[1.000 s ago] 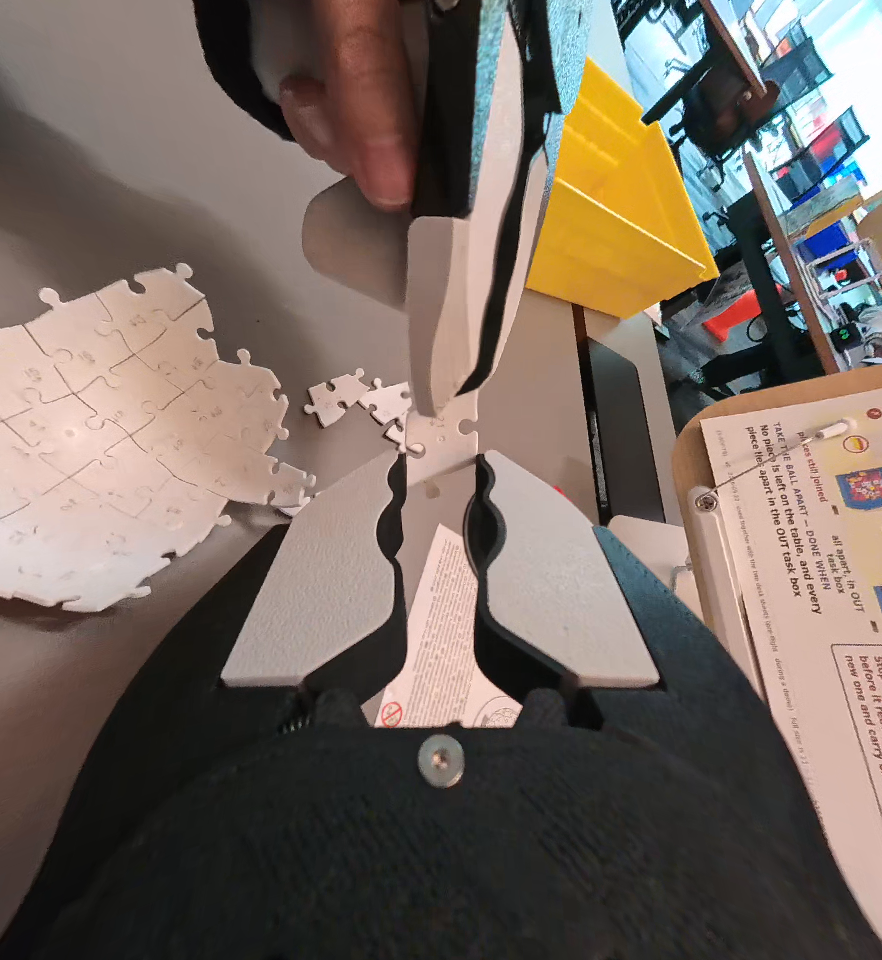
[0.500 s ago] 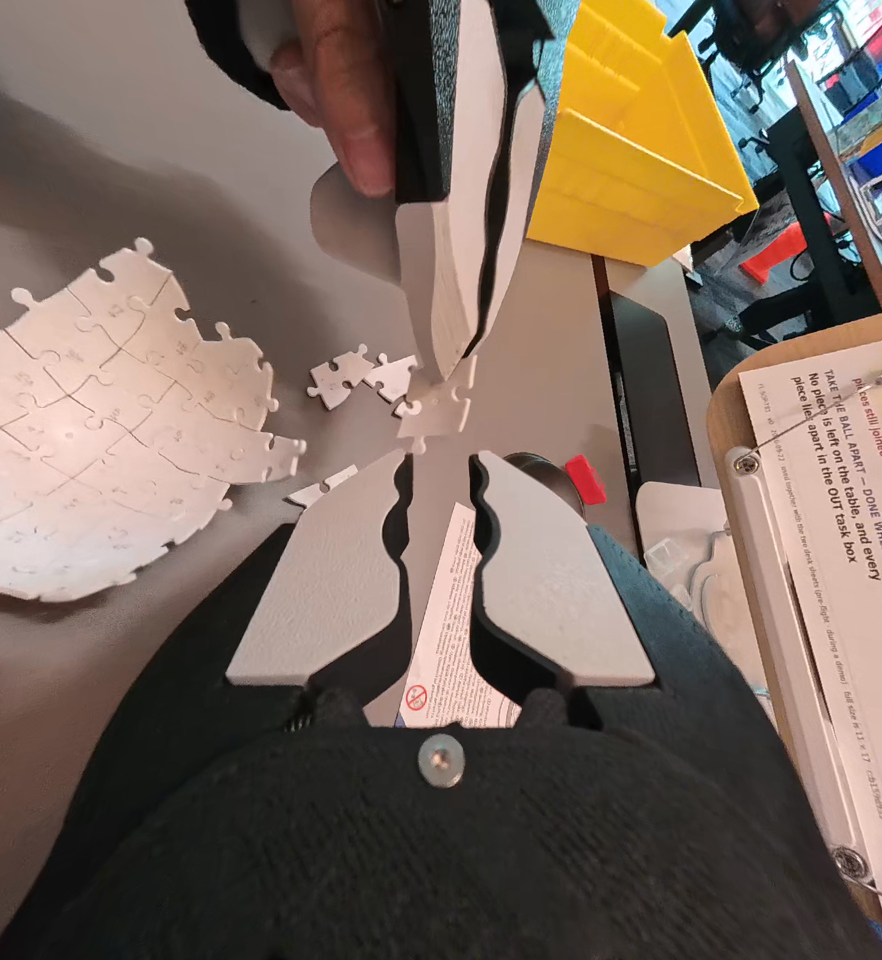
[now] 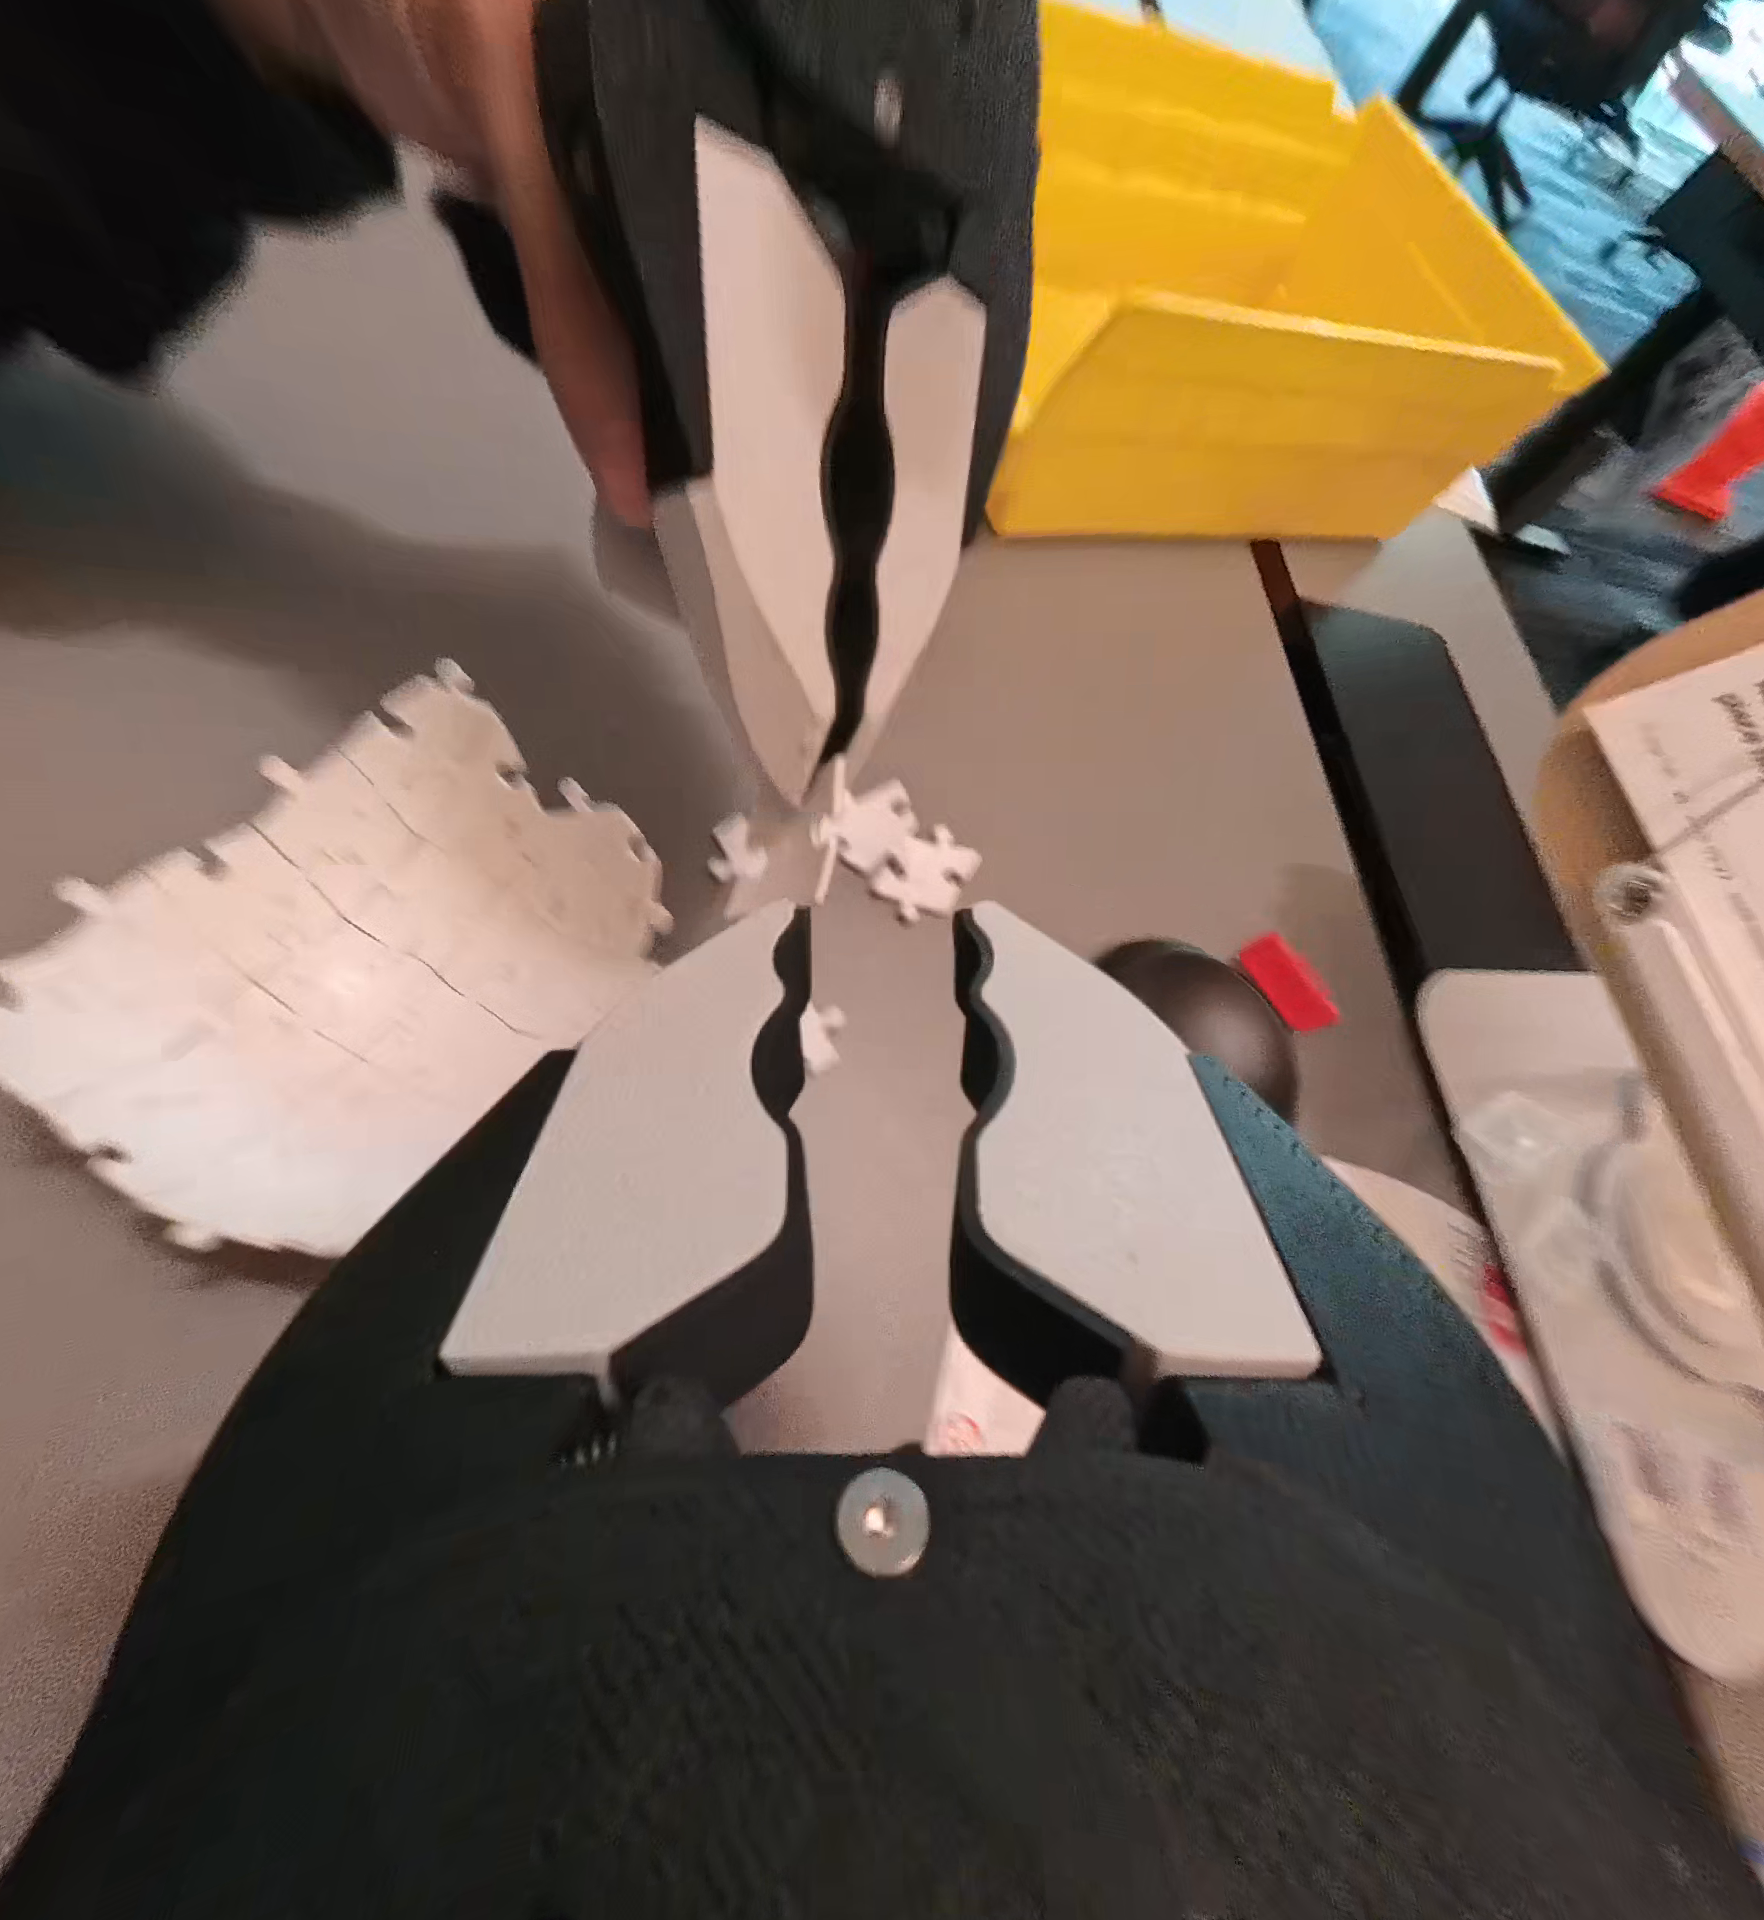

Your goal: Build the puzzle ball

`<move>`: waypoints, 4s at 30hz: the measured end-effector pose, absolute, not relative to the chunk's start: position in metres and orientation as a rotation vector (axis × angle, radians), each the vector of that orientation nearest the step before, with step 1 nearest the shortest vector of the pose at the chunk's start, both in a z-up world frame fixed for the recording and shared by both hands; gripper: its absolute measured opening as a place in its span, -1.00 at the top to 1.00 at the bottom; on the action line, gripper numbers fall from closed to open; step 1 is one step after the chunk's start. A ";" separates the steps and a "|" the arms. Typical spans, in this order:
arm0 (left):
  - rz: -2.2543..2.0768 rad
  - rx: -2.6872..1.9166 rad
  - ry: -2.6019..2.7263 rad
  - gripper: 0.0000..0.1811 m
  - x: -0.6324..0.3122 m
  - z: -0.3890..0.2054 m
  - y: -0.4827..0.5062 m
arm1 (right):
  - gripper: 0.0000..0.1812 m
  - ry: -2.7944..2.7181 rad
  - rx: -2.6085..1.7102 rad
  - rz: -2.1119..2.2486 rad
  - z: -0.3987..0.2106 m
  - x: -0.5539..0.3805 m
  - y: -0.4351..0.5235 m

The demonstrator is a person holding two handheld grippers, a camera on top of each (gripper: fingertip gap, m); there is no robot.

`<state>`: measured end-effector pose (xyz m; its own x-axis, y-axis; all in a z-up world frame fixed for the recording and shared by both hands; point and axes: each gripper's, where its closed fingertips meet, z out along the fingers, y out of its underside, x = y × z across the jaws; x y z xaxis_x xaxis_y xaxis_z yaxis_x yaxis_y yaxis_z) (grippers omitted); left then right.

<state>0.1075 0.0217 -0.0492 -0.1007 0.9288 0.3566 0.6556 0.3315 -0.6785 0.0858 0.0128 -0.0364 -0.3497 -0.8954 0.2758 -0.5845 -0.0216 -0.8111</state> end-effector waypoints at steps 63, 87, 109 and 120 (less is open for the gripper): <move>0.227 -1.529 -1.995 0.99 0.118 -0.093 0.034 | 0.81 1.867 -0.782 -0.513 -0.108 0.107 0.043; 0.248 -1.512 -2.095 0.99 0.121 -0.094 0.030 | 0.94 1.830 -0.741 -0.497 -0.110 0.112 0.039; 0.270 -1.497 -2.042 0.99 0.117 -0.099 0.025 | 0.78 1.828 -0.706 -0.523 -0.108 0.109 0.034; 0.270 -1.492 -2.036 0.99 0.116 -0.098 0.025 | 0.94 1.867 -0.733 -0.513 -0.113 0.112 0.034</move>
<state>0.1161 0.0247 -0.0983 -0.1937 0.9201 0.3404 0.7995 0.3492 -0.4888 0.1118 0.0344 -0.1132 -0.2932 -0.6898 -0.6620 -0.2550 0.7237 -0.6412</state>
